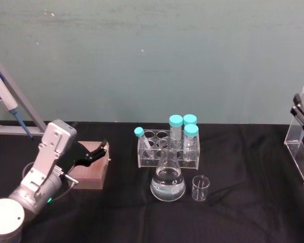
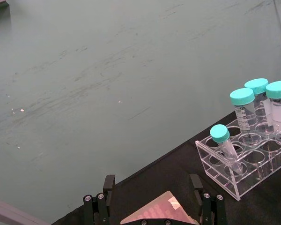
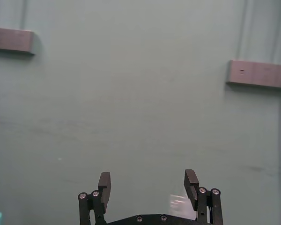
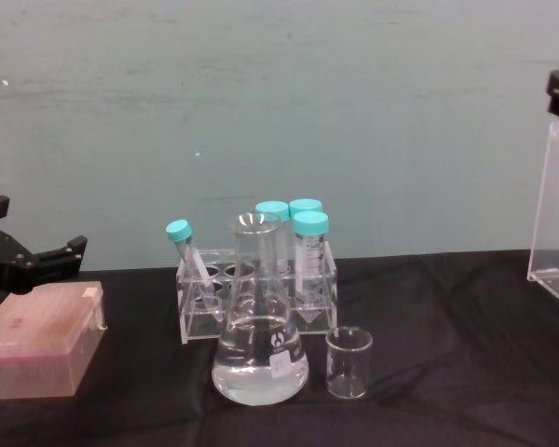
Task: Place the experimental apparatus aside using one hand.
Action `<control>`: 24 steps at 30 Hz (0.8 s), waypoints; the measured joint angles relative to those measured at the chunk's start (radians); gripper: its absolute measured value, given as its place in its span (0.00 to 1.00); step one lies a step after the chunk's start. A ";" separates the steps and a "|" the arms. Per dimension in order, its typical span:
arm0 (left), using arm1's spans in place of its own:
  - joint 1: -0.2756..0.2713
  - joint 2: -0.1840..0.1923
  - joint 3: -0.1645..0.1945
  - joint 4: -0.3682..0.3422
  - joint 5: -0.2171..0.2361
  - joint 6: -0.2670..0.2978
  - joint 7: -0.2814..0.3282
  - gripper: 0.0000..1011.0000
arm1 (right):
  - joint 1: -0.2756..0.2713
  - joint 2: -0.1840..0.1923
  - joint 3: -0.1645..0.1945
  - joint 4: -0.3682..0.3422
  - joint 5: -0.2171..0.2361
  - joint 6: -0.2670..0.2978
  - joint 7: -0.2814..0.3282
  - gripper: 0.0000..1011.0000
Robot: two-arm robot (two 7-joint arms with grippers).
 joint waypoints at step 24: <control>0.000 0.000 0.000 0.000 0.000 0.000 0.000 0.99 | 0.038 0.102 -0.137 0.059 0.111 0.001 0.218 0.99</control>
